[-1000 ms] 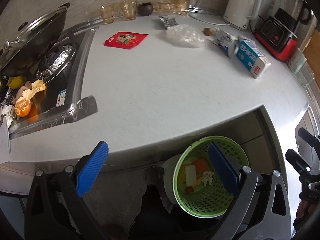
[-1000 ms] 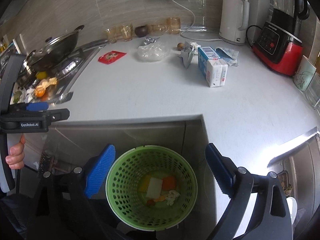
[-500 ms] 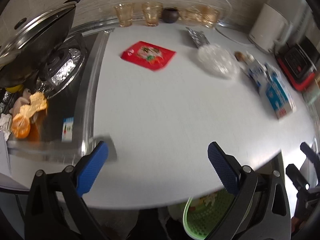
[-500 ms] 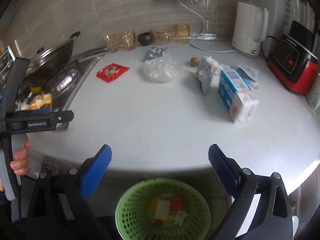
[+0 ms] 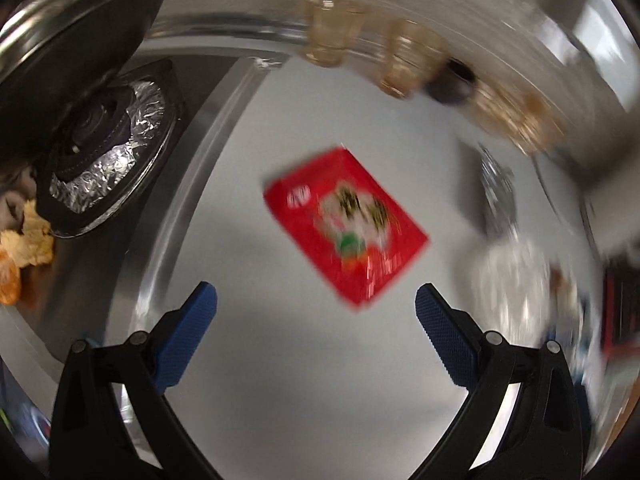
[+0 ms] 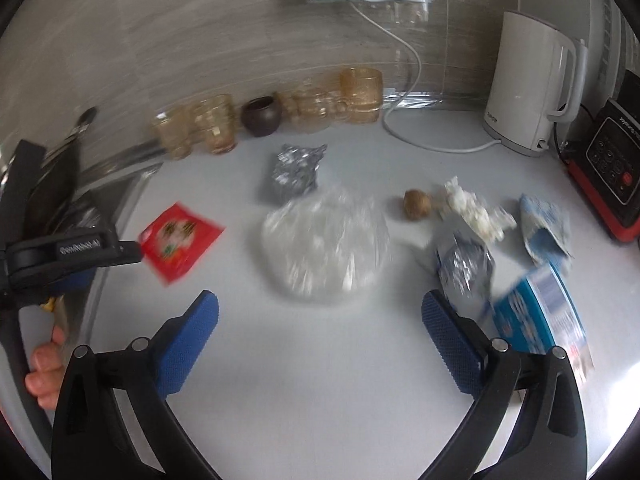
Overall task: Collect trash
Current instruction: 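Move both tools back over the counter toward the plastic bag, then grasp the red snack wrapper with left tool while right tool grasps the clear plastic bag, then carry the red wrapper over the green basket and open left tool to drop it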
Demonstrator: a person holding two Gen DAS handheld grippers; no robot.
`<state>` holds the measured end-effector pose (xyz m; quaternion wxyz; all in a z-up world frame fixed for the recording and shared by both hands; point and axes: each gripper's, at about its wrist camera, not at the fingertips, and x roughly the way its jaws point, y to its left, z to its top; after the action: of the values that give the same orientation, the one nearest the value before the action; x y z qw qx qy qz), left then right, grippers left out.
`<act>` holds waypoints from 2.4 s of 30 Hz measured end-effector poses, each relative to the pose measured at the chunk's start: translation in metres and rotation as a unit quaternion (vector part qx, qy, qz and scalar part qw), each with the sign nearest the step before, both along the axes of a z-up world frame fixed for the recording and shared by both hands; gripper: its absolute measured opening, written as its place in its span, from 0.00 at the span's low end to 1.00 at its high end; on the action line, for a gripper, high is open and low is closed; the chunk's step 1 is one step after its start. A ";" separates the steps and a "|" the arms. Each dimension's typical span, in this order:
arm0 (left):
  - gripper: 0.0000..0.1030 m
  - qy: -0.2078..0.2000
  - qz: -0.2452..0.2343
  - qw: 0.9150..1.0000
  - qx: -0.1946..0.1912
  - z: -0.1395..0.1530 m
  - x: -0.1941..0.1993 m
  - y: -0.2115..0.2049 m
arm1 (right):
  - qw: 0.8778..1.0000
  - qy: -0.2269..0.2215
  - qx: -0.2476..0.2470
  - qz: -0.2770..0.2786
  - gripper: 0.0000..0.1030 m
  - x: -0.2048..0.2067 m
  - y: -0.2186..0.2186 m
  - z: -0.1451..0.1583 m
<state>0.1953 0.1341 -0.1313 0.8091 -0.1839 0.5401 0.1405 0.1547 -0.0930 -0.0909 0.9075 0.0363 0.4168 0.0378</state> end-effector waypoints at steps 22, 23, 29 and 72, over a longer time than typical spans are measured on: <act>0.92 0.052 0.135 0.989 0.026 -0.051 0.079 0.001 | 0.997 0.063 0.004 -0.039 0.98 0.096 -0.005 -0.057; 0.90 0.054 0.133 0.989 0.025 -0.052 0.080 -0.001 | 0.997 0.064 0.002 -0.038 0.98 0.097 -0.005 -0.057; 0.71 0.040 0.127 0.990 0.038 -0.053 0.081 -0.008 | 0.997 0.072 0.005 -0.035 0.81 0.095 -0.008 -0.061; 0.01 -0.088 -0.082 0.990 -0.067 0.001 -0.011 0.017 | 0.999 0.044 0.033 0.001 0.12 -0.005 -0.006 -0.022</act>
<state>0.1844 0.1515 -0.1303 0.8479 -0.2044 0.4888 0.0201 0.1492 -0.0993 -0.1132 0.8867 0.0672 0.4546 0.0509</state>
